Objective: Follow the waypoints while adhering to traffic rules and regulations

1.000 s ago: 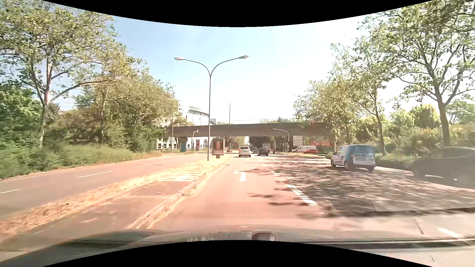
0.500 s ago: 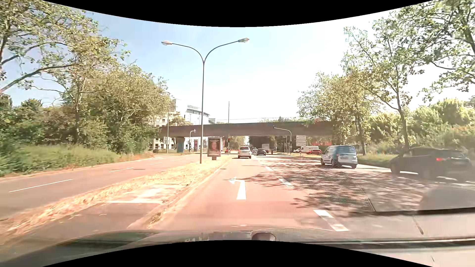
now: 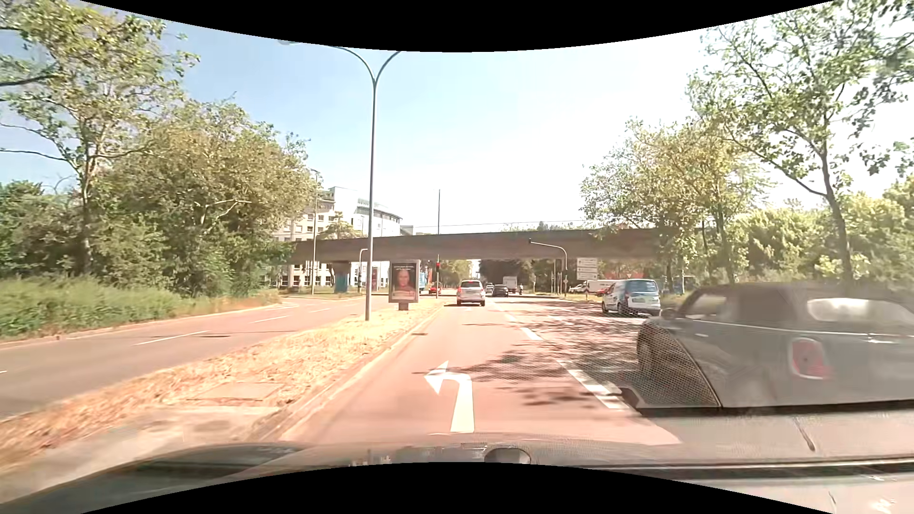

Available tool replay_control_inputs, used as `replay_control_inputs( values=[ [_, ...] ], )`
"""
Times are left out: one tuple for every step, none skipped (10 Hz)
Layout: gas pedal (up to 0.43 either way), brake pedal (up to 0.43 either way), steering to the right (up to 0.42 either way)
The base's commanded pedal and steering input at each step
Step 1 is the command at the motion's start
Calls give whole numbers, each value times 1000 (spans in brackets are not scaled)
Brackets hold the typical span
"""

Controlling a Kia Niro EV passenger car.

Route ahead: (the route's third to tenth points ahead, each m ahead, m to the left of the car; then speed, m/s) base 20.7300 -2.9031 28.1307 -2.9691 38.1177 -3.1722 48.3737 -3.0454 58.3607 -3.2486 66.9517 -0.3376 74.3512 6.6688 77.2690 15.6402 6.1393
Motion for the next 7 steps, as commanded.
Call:
replay_control_inputs(
  values=[
    [0,110,0],
    [0,122,0],
    [0,134,0],
    [0,140,0],
    [0,140,0],
    [0,140,2],
    [0,146,3]
  ],
)
